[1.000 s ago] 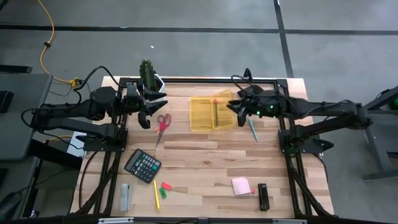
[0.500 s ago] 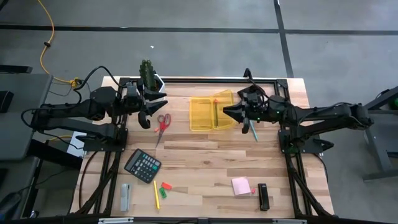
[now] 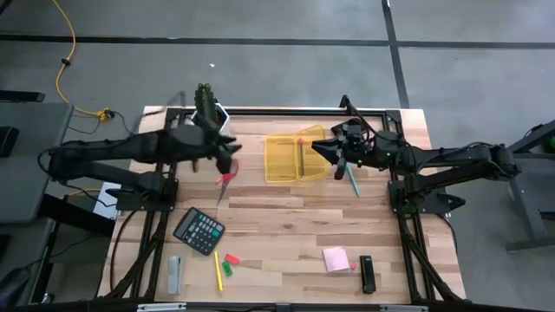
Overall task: Pack school essentials
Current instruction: Put the red scissors into the yellow supply box
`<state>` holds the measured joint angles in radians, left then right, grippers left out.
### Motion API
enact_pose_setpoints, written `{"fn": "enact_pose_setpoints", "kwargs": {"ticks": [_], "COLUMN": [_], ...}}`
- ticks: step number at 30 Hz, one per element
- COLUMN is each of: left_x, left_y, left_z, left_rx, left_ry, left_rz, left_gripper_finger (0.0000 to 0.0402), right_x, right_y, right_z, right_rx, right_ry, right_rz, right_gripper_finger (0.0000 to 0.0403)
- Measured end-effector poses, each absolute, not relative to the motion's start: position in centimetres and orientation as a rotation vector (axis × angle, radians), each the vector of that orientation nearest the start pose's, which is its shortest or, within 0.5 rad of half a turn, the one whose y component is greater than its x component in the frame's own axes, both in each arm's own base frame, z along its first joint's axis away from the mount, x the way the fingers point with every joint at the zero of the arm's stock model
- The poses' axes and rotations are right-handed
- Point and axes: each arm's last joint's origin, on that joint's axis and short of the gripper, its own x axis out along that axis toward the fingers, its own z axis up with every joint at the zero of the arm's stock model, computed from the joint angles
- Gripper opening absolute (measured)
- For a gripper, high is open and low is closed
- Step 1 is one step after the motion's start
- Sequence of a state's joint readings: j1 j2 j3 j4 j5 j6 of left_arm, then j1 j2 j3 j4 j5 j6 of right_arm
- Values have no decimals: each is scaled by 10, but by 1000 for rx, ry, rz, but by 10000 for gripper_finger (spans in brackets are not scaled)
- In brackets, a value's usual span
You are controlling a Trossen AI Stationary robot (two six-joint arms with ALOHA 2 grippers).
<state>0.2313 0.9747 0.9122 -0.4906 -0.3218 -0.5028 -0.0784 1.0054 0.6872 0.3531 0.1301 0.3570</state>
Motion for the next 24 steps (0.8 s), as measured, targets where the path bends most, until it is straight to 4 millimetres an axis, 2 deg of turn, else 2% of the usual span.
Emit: {"fn": "enact_pose_setpoints", "kwargs": {"ticks": [5, 10, 13, 18, 24], "left_x": [210, 232, 245, 255, 261], "left_y": [63, 68, 72, 80, 90], "left_z": [269, 228, 205, 173, 150], "left_rx": [-645, -679, -705, -752, -834], "left_ry": [689, 884, 944, 1037, 1025], "left_rz": [898, 991, 1028, 1135, 1237], "left_gripper_finger": [188, 199, 200, 200, 200], "right_x": [225, 225, 225, 225, 225], "right_y": [-22, -22, -22, -22, -22], "right_z": [306, 304, 304, 304, 304], "right_rx": [387, 417, 417, 425, 426], "right_ry": [-38, -22, -22, -20, -18], "right_rz": [-234, -237, -237, -238, -238], "right_gripper_finger": [51, 51, 51, 51, 51]}}
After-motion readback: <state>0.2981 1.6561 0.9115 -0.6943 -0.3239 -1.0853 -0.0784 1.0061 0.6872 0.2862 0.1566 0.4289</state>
